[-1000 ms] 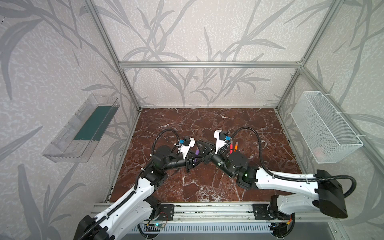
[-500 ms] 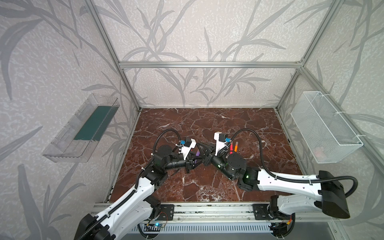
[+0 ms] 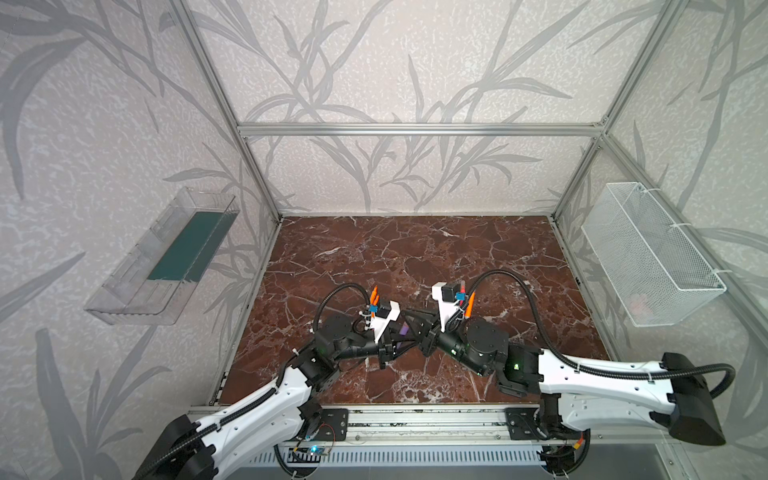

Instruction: Insert the pens into the pen caps

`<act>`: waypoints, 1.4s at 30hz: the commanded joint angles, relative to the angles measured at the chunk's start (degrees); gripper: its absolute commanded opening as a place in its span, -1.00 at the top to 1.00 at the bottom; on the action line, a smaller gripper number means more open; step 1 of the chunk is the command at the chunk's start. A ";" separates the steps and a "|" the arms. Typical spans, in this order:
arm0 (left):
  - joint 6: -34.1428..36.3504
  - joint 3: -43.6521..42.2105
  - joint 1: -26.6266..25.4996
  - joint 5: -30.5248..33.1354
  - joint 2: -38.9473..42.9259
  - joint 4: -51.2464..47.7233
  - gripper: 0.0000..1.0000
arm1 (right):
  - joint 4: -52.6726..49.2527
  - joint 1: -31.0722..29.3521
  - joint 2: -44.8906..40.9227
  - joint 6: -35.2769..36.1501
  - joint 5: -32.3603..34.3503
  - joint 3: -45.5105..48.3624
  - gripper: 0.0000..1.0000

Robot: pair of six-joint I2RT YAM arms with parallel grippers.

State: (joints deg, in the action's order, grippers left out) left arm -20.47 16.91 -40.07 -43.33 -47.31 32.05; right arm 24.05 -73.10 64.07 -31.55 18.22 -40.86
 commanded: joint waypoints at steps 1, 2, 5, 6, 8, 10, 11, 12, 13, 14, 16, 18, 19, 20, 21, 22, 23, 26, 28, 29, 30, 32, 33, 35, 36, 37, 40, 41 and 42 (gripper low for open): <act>-7.85 -0.64 2.84 15.15 0.91 4.16 1.00 | -6.39 -2.90 -3.81 3.96 -4.61 2.52 0.60; -7.79 -1.05 2.64 14.29 0.90 4.93 1.00 | -6.30 -2.78 -4.02 4.19 -4.36 2.64 0.57; -7.35 -1.62 1.98 11.86 0.86 6.49 1.00 | -6.00 -2.28 -4.40 4.39 -4.27 2.99 0.52; -7.22 -2.05 1.84 10.96 0.90 7.24 1.00 | -5.83 -2.03 -4.46 4.25 -4.31 3.22 0.50; -7.17 -2.92 1.50 9.59 1.32 9.46 1.00 | -5.71 -1.91 -4.55 4.34 -4.24 3.38 0.47; -7.09 -3.36 1.13 8.68 1.91 10.22 1.00 | -5.42 -1.80 -4.66 4.73 -4.25 3.53 0.41; -6.94 -3.48 0.97 8.45 2.19 10.23 1.00 | -5.46 -1.70 -4.81 4.91 -4.24 3.55 0.38; -6.74 -3.64 0.75 8.35 2.46 10.21 1.00 | -5.36 -1.70 -5.03 5.16 -4.24 3.56 0.36; -6.69 -3.72 0.56 8.37 2.64 10.15 1.00 | -5.29 -1.69 -5.22 5.45 -4.24 3.59 0.34; -6.45 -3.85 0.35 8.20 2.74 10.14 1.00 | -5.30 -1.68 -5.63 5.69 -4.08 3.47 0.33; -6.14 -4.00 -0.11 7.92 2.67 10.16 1.00 | -5.14 -1.63 -6.45 6.56 -3.68 3.38 0.27; -5.77 -4.10 -0.95 7.92 2.57 10.18 1.00 | -4.05 -1.67 -6.93 7.03 -3.11 3.56 0.15; -5.69 -4.08 -1.29 7.92 2.44 10.17 1.00 | -3.50 -1.61 -6.74 7.19 -3.10 3.47 0.13; -5.47 -4.08 -1.77 7.91 2.33 10.20 1.00 | -2.95 -1.62 -6.24 7.37 -3.27 3.29 0.11; -5.18 -4.00 -2.14 7.88 2.31 10.13 1.00 | -2.49 -1.56 -5.45 7.26 -3.43 2.82 0.10; -4.96 -3.85 -2.48 7.87 2.21 10.06 1.00 | -2.16 -1.59 -4.61 7.29 -3.69 2.44 0.10; -4.79 -3.75 -2.85 7.88 2.14 9.92 1.00 | -1.77 -1.52 -3.49 7.29 -3.95 1.82 0.10; -4.21 -3.56 -3.65 7.76 2.07 9.56 1.00 | -1.13 -1.09 -0.18 7.20 -4.51 -0.12 0.10; -3.85 -3.30 -4.11 7.74 2.14 8.98 1.00 | -0.82 -0.46 1.71 6.66 -4.48 -0.92 0.10; -3.54 -3.05 -4.38 7.78 2.13 8.46 1.00 | -0.64 0.19 2.53 6.10 -4.95 -1.21 0.10; -3.37 -2.81 -4.59 7.74 2.05 8.08 1.00 | -0.43 0.79 3.15 5.59 -5.69 -1.37 0.10; -2.83 -2.67 -5.06 7.70 1.86 7.62 1.00 | 0.57 2.31 4.23 4.70 -7.45 -1.34 0.11; -2.66 -2.69 -5.25 7.69 1.62 7.66 1.00 | 1.10 2.89 4.59 4.32 -8.10 -1.26 0.13; -2.17 -2.83 -5.65 8.08 1.43 7.62 1.00 | 1.93 4.08 5.26 3.29 -9.95 -1.22 0.29; -1.96 -2.86 -5.72 8.51 1.46 7.66 1.00 | 2.36 4.34 5.44 3.01 -10.28 -1.02 0.39; -1.64 -2.82 -5.72 8.97 1.39 7.47 1.00 | 2.74 4.39 5.53 2.76 -10.26 -0.85 0.55; -0.58 -1.46 -5.72 10.14 1.30 4.78 1.00 | 1.66 4.89 5.07 2.45 -9.88 -0.85 0.83; -0.30 -1.41 -5.79 10.57 1.19 4.60 0.96 | 1.07 5.12 4.56 2.49 -9.39 -0.64 0.88; 0.02 -1.62 -5.79 11.26 1.01 4.85 0.78 | 0.67 5.46 3.89 2.36 -8.72 -0.04 0.93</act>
State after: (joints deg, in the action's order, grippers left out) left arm -21.58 13.82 -45.39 -32.77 -46.39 37.39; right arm 25.82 -68.82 69.19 -30.28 7.62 -41.15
